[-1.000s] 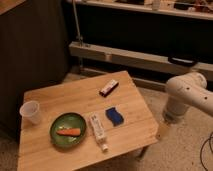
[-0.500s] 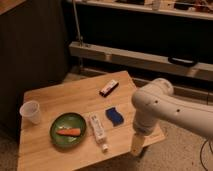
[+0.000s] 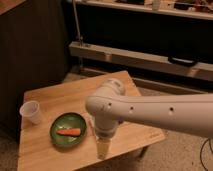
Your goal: Move the arm in a circular motion
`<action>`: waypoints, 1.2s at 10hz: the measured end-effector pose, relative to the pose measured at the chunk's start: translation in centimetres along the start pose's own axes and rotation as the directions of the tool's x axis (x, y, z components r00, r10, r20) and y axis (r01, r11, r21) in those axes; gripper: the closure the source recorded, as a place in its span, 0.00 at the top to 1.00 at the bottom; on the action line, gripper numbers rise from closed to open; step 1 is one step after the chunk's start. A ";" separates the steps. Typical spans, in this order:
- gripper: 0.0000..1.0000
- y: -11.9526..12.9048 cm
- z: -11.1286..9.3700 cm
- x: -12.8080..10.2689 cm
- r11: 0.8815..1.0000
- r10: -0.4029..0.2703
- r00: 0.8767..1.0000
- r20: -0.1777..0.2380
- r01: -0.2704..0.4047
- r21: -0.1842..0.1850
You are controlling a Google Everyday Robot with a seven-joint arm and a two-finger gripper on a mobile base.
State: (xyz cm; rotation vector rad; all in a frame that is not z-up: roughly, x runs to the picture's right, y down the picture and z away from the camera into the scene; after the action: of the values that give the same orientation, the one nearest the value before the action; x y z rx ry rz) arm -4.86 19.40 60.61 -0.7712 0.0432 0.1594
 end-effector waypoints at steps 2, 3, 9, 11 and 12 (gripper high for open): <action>0.80 -0.6 0.2 -1.3 1.000 -0.015 1.000 0.002 0.015 -0.001; 0.80 -4.6 1.1 -4.7 0.999 -0.035 0.999 0.003 0.035 0.020; 0.80 -19.8 1.4 -3.0 0.988 0.126 0.992 -0.016 -0.124 0.090; 0.80 -23.9 1.2 -1.5 0.975 0.192 0.981 -0.027 -0.188 0.115; 0.80 -26.5 1.3 0.2 0.962 0.248 0.968 -0.036 -0.242 0.125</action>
State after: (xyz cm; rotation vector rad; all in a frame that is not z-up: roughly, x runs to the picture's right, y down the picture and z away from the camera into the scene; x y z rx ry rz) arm -0.48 1.57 79.82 -0.6484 0.1958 0.3696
